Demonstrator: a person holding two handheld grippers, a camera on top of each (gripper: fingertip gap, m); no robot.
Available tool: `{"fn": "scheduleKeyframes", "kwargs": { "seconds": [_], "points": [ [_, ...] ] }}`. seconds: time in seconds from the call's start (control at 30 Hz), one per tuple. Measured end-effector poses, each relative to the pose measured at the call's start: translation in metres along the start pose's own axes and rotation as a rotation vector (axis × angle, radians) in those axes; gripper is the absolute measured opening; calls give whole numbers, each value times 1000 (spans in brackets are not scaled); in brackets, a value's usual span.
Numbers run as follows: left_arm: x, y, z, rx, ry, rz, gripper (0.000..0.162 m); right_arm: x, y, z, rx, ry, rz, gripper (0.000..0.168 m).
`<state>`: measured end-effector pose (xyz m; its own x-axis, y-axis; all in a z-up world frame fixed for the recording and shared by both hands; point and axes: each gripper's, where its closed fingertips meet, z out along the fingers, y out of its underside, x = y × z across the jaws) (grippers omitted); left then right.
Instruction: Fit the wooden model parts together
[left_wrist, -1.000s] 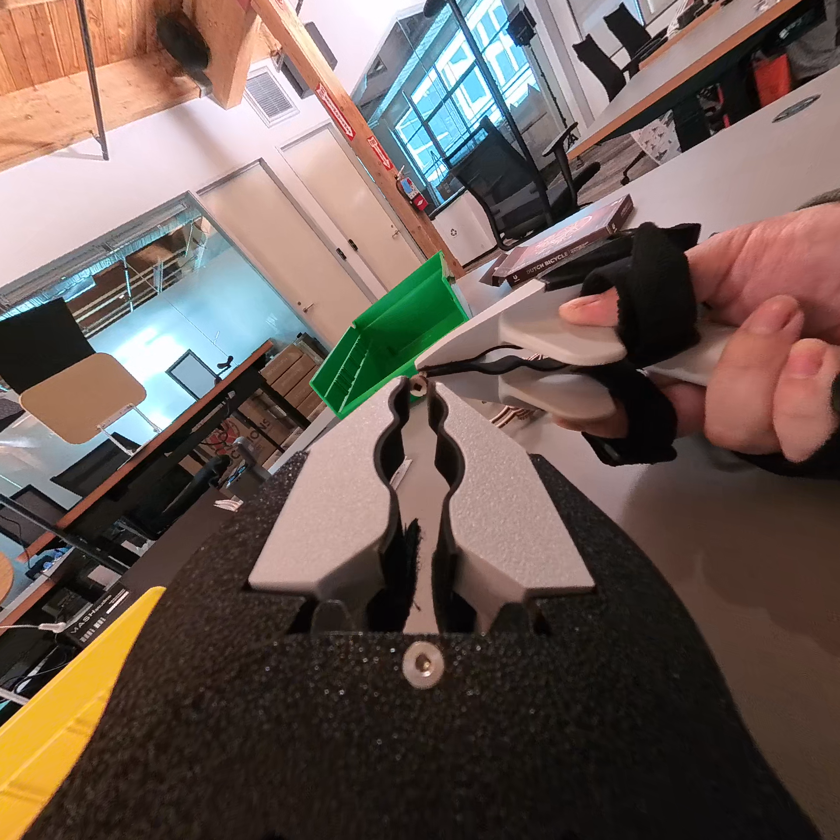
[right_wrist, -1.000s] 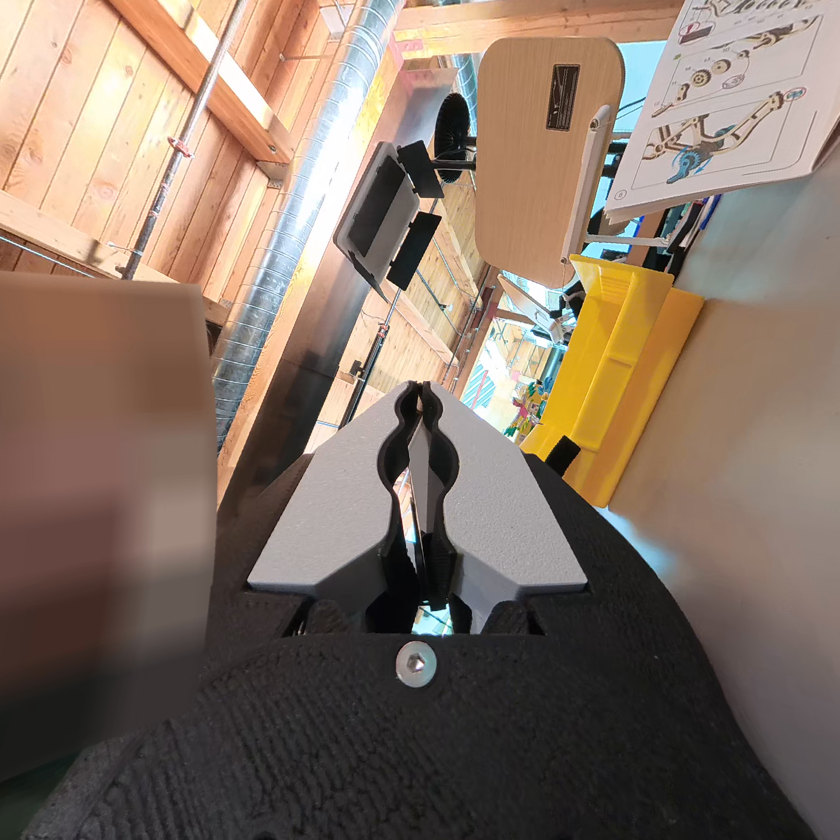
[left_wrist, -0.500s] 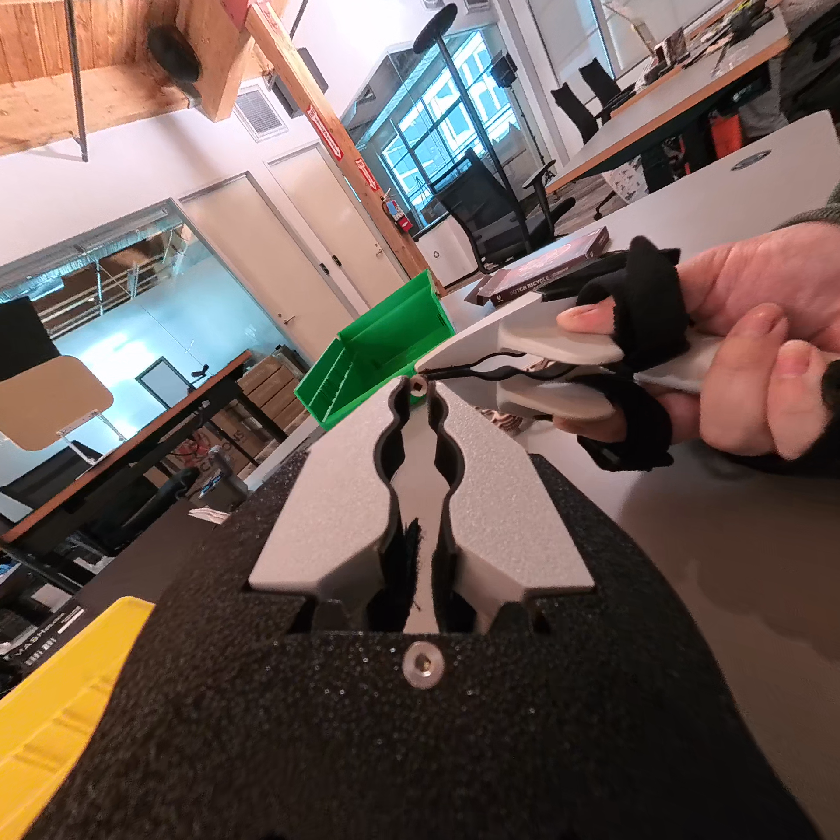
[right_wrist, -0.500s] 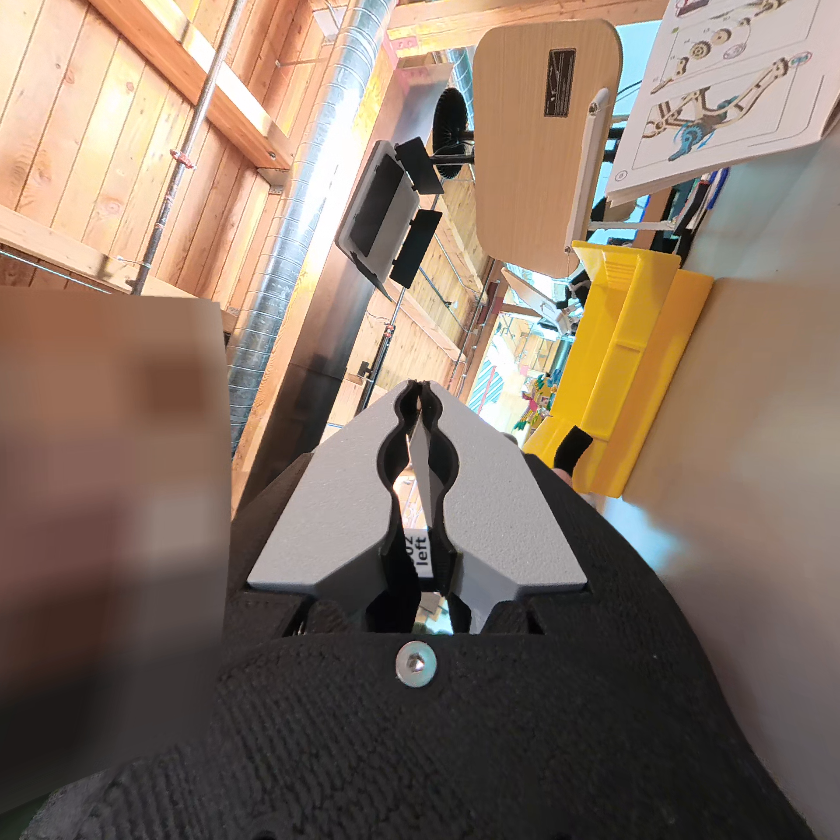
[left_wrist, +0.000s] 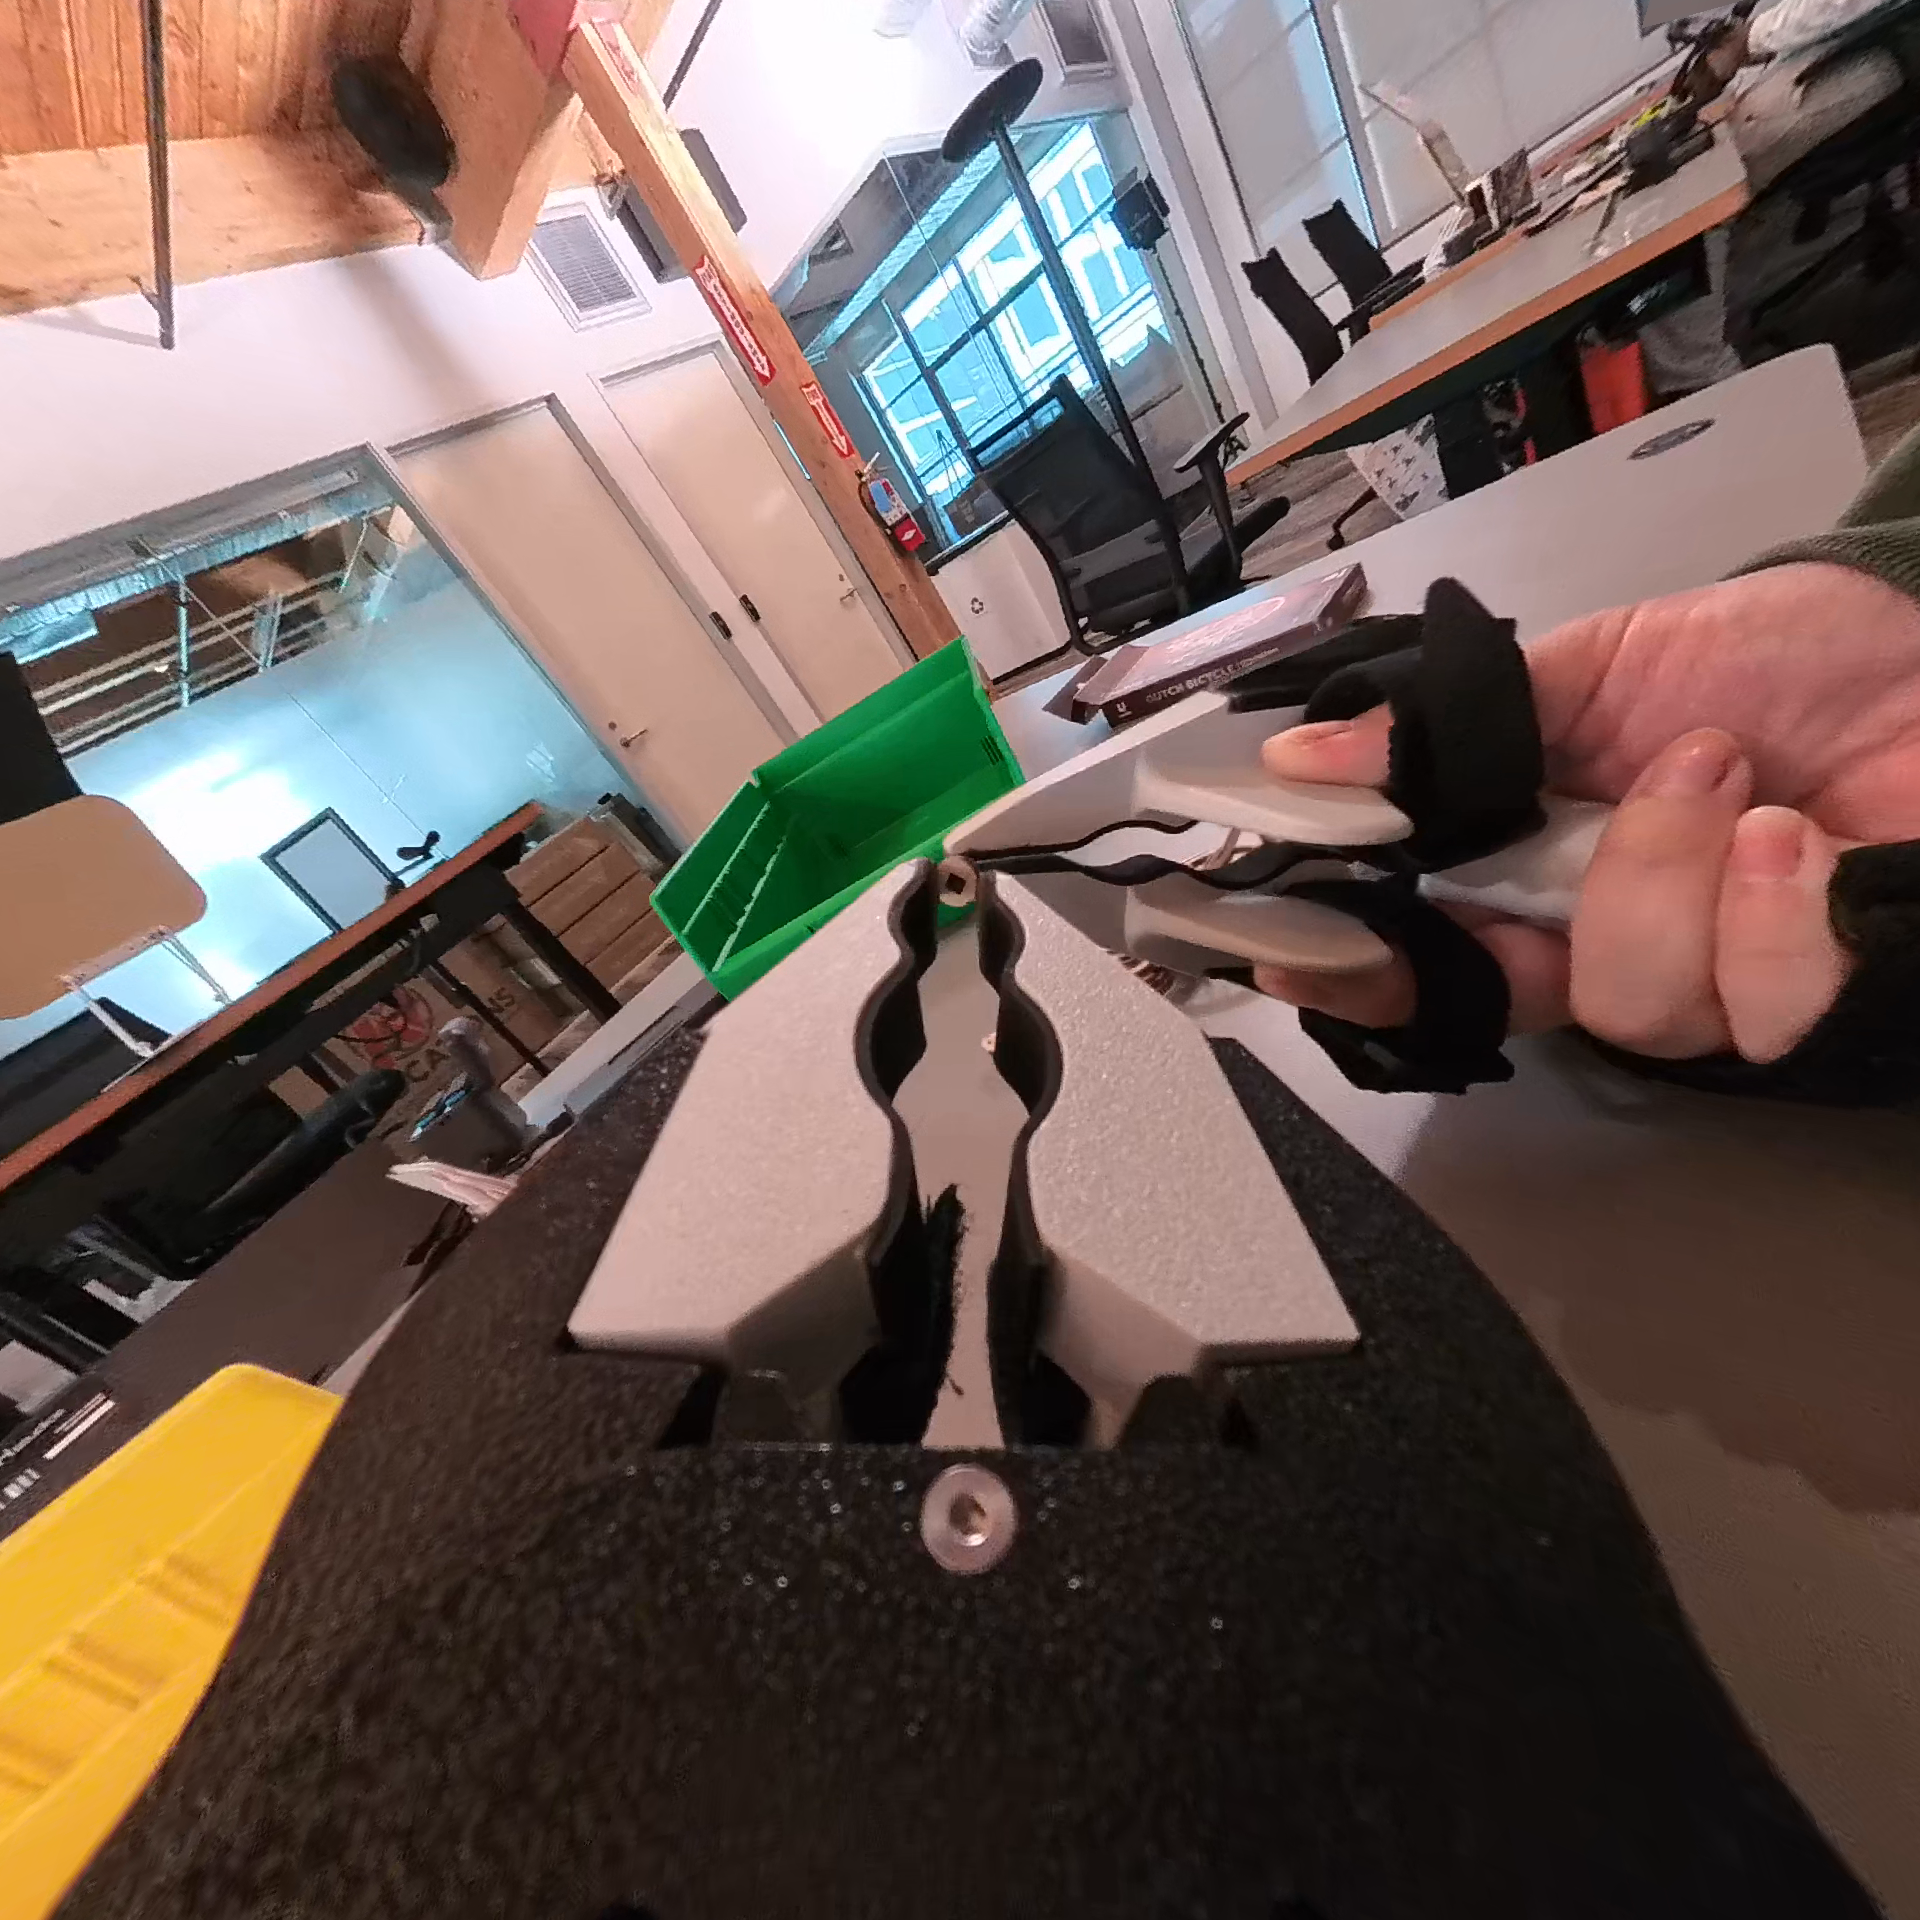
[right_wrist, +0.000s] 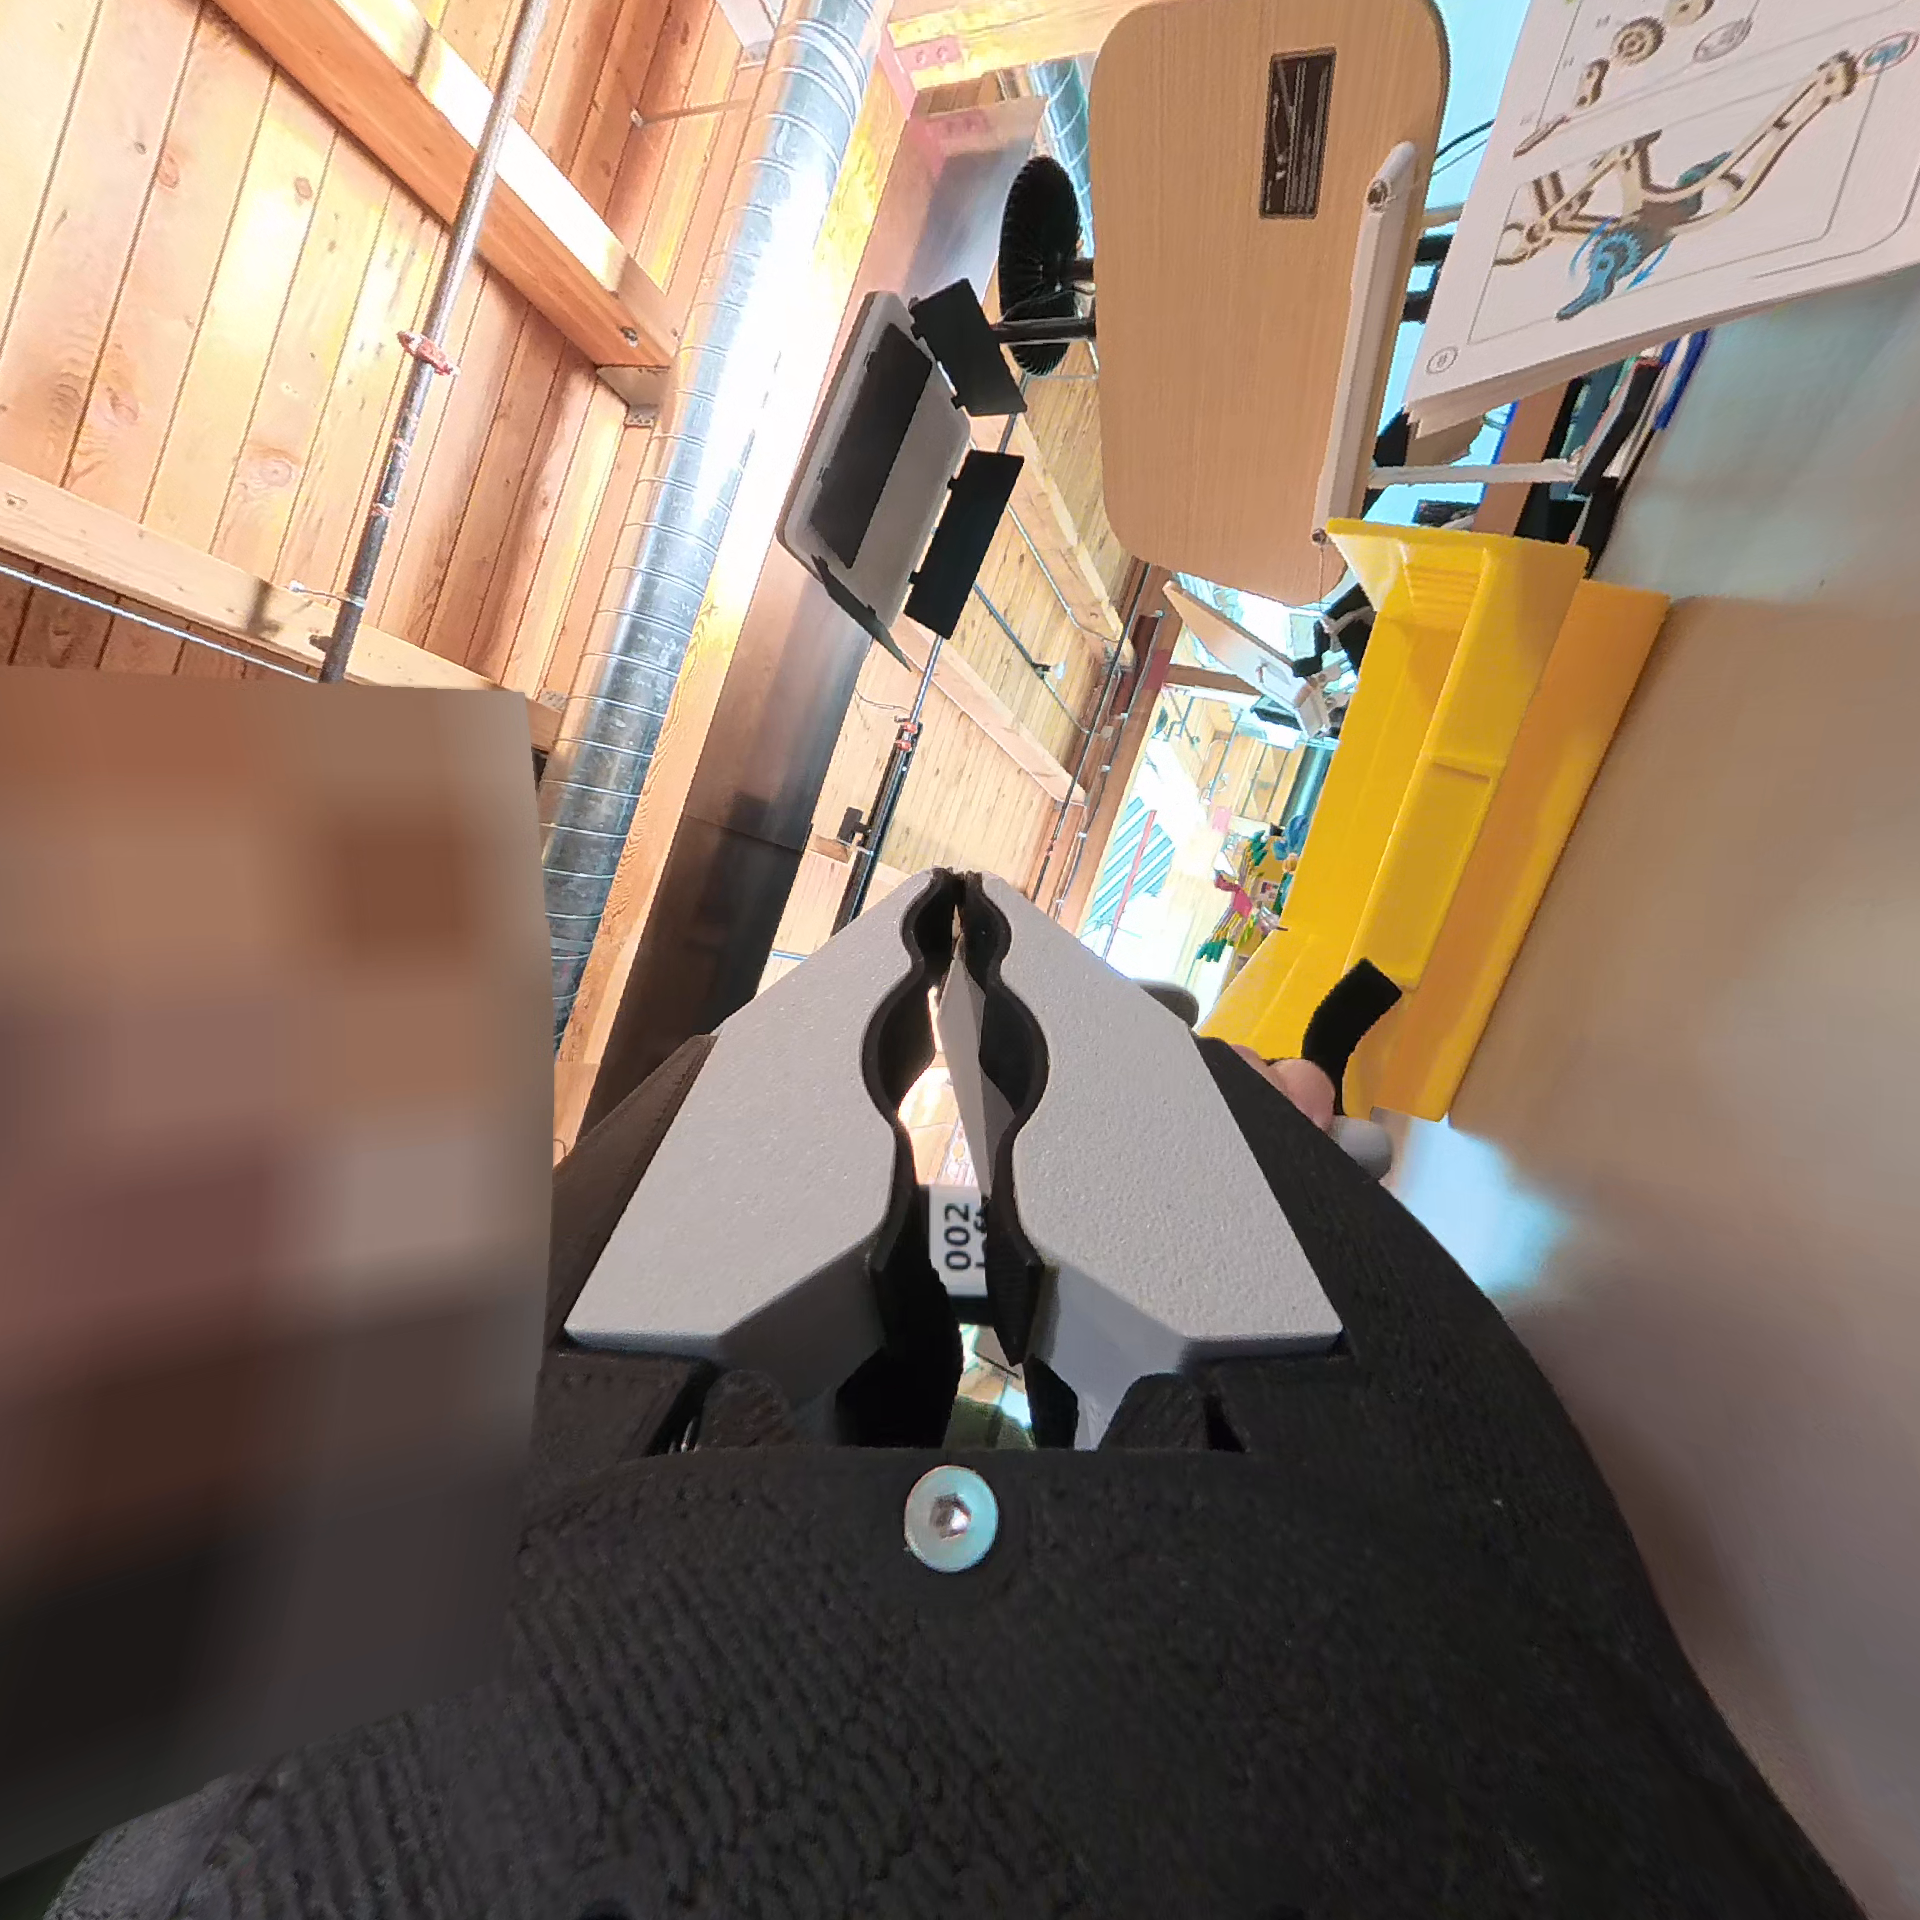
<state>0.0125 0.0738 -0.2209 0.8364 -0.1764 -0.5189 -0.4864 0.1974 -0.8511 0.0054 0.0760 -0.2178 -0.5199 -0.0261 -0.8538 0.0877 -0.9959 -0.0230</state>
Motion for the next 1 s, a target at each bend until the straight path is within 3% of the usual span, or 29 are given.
{"fn": "scheduleKeyframes", "kwargs": {
  "seconds": [0.63,1.0],
  "points": [
    [1,-1,1,-8,-30,75,5,-1,0,-1,45,-1,56,2],
    [2,-1,0,3,-7,31,5,-1,0,-2,35,10,18,1]
  ]
}}
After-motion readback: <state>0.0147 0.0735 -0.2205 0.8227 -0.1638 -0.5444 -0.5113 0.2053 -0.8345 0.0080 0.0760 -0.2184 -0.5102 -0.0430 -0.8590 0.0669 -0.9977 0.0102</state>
